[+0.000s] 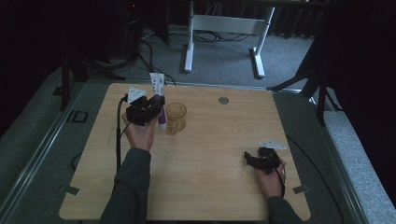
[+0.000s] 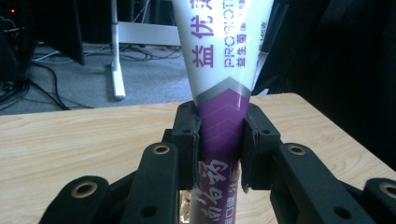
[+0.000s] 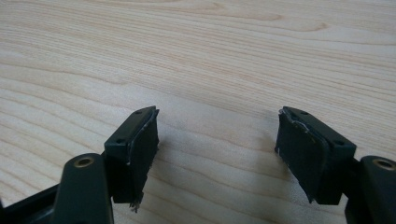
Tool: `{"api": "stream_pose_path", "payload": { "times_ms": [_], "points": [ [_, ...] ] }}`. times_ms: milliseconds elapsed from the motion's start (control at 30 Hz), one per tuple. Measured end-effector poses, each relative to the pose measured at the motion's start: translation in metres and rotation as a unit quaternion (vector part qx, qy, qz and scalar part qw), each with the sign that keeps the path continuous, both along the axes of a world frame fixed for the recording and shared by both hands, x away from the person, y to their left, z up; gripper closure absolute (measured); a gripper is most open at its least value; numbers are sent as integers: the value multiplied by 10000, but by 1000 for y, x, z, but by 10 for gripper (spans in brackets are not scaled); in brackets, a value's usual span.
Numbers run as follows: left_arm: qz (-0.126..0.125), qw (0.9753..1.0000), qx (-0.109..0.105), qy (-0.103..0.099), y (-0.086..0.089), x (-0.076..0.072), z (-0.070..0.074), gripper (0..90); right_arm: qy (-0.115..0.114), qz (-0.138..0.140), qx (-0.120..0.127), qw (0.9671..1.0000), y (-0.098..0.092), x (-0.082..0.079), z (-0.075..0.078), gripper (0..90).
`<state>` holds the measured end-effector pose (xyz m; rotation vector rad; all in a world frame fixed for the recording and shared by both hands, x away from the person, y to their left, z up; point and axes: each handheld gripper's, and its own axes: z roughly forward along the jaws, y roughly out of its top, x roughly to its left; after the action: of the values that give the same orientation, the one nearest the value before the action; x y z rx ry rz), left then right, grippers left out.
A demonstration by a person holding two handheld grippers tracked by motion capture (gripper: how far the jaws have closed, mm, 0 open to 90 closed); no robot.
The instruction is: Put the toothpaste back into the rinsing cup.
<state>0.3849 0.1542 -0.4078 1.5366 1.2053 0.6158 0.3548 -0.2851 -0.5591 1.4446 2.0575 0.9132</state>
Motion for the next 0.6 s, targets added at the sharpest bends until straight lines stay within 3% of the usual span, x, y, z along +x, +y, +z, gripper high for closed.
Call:
{"api": "stream_pose_path", "payload": {
  "times_ms": [333,600],
  "points": [
    [-15,9999,97,-89,-5,5,2,707,3,-3,9,10000,0,0,0,293],
    [41,9999,32,-106,-7,10,3,707,3,-1,14,10000,0,0,0,293]
  ]
}}
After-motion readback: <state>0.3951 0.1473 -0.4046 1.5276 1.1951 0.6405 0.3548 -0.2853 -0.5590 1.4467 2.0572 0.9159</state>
